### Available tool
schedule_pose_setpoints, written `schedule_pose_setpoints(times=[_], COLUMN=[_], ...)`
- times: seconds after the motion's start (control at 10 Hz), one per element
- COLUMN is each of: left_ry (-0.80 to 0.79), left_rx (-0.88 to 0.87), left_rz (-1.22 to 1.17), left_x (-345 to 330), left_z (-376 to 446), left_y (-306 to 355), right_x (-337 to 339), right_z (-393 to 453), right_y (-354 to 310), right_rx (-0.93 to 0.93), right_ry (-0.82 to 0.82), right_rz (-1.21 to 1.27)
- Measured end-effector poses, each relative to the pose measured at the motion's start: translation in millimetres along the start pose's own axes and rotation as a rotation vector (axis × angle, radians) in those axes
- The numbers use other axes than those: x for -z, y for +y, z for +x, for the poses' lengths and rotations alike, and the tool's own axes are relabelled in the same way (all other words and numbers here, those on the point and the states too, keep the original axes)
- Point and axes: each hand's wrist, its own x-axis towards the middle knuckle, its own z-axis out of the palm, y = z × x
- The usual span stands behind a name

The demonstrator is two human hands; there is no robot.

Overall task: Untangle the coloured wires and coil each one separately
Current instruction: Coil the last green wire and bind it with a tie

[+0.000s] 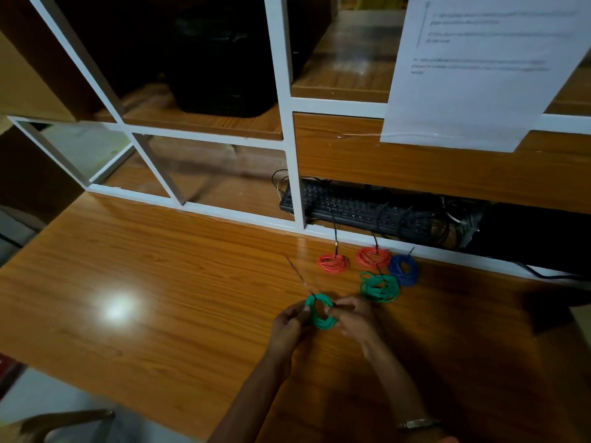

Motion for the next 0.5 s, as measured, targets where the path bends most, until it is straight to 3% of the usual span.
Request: schedule_pose_setpoints(times=[0.1, 0.2, 0.4, 0.5], left_ry=[-0.111, -0.177, -0.121, -0.124], left_rx=[-0.016, -0.082, -0.063, -0.051], left_rz=[0.111, 0.219, 0.267, 0.241], left_x=[-14.1, -26.3, -44.0, -40.5], left_z=[5.1, 14.8, 30.8, 29.7], left_y=[-5.4, -7.2, -6.0, -15.7], right_x=[19.0, 31.3, 31.5, 22.7], right_z=[19.0, 33.2, 45.1, 34.1], right_y=[-1.8, -10.9, -11.2, 3.9], right_rx=[0.090, 0.183, 0.307, 0.341], right_ry=[0.135, 0.155, 0.062, 0.116], right_rz=[-0.087, -0.189, -0.320, -0.323])
